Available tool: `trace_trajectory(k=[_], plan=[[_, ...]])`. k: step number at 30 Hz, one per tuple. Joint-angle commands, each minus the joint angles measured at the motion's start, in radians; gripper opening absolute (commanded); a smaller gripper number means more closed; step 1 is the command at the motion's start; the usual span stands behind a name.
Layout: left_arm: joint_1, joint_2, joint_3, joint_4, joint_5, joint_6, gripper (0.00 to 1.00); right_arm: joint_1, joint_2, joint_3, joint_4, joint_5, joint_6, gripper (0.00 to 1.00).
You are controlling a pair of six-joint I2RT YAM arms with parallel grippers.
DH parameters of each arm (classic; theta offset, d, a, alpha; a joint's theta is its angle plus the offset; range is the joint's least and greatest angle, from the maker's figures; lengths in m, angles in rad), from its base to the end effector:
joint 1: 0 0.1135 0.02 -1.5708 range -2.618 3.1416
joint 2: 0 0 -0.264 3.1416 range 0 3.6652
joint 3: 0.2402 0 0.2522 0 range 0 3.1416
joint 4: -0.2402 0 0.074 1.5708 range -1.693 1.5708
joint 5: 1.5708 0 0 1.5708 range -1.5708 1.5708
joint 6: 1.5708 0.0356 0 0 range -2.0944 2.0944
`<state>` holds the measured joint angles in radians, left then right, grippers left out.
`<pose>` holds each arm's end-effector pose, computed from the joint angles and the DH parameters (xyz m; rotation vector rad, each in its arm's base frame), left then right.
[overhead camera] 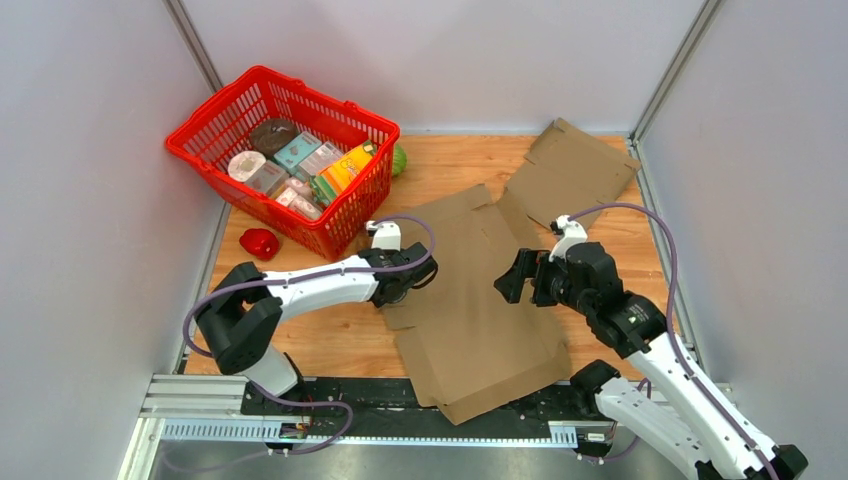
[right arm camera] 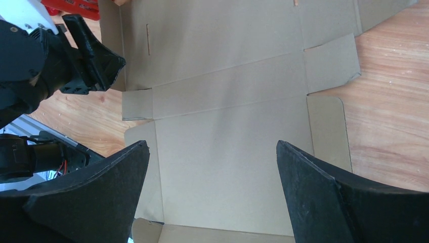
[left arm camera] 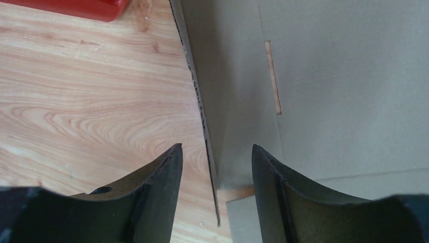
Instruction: Fold the paper box
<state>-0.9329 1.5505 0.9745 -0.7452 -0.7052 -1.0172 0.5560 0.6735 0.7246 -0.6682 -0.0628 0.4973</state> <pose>0.1839 -0.2094 0.1964 -0.2129 2.4061 0.2477 0.1216 0.0782 0.2872 -0.1032 2.2628 0.6496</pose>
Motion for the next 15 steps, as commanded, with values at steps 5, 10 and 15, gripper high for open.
trace_trajectory(k=[5, 10, 15], plan=[[0.019, 0.030, -0.014, 0.135, -0.034, 0.086, 0.32, 0.002, 0.083, 0.016, 0.053, 0.018, 0.015, 1.00], [0.017, -0.070, -0.089, 0.250, 0.038, 0.286, 0.04, -0.016, 0.297, 0.087, 0.134, 0.018, -0.058, 1.00], [0.019, -0.180, -0.091, 0.265, 0.128, 0.452, 0.00, -0.071, 0.518, 0.318, 0.118, 0.012, -0.279, 1.00]])
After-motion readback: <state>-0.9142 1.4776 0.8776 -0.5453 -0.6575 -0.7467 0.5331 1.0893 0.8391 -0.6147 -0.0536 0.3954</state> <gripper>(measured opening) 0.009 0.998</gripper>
